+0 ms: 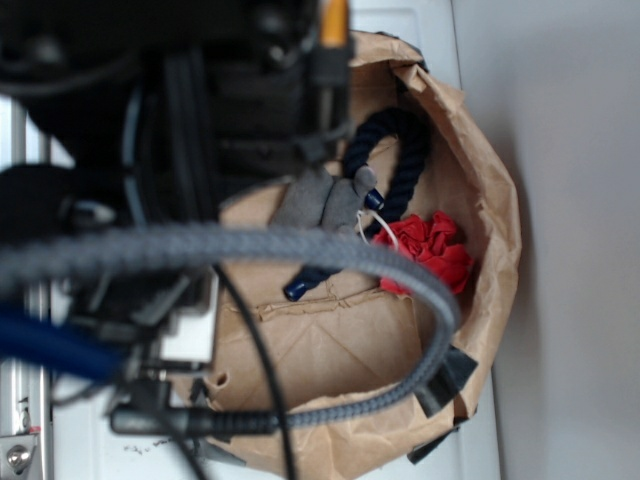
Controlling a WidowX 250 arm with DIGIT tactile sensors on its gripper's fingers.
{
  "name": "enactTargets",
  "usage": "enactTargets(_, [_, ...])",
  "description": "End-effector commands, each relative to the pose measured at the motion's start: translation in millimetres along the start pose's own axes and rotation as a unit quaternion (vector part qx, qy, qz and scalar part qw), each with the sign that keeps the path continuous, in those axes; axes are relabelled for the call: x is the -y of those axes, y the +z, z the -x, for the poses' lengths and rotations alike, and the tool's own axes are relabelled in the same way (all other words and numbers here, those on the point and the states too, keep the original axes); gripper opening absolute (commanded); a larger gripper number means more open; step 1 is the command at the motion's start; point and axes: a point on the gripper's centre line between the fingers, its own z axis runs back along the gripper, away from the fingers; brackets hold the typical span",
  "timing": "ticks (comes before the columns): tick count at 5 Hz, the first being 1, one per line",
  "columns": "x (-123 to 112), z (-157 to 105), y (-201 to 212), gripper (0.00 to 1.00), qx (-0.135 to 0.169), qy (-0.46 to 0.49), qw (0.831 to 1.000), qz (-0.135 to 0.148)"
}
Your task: Grab the gray animal.
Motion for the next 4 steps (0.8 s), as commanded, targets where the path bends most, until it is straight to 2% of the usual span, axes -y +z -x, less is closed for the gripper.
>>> enactTargets(1, [-40, -16, -84, 1.00, 0.001, -0.084, 0.996, -0.041])
enactTargets(2, [-65, -15, -133, 1.00, -0.037, -0.094, 0.995, -0.019])
enactTargets(4, [-65, -15, -133, 1.00, -0.037, -0.094, 0.995, -0.019])
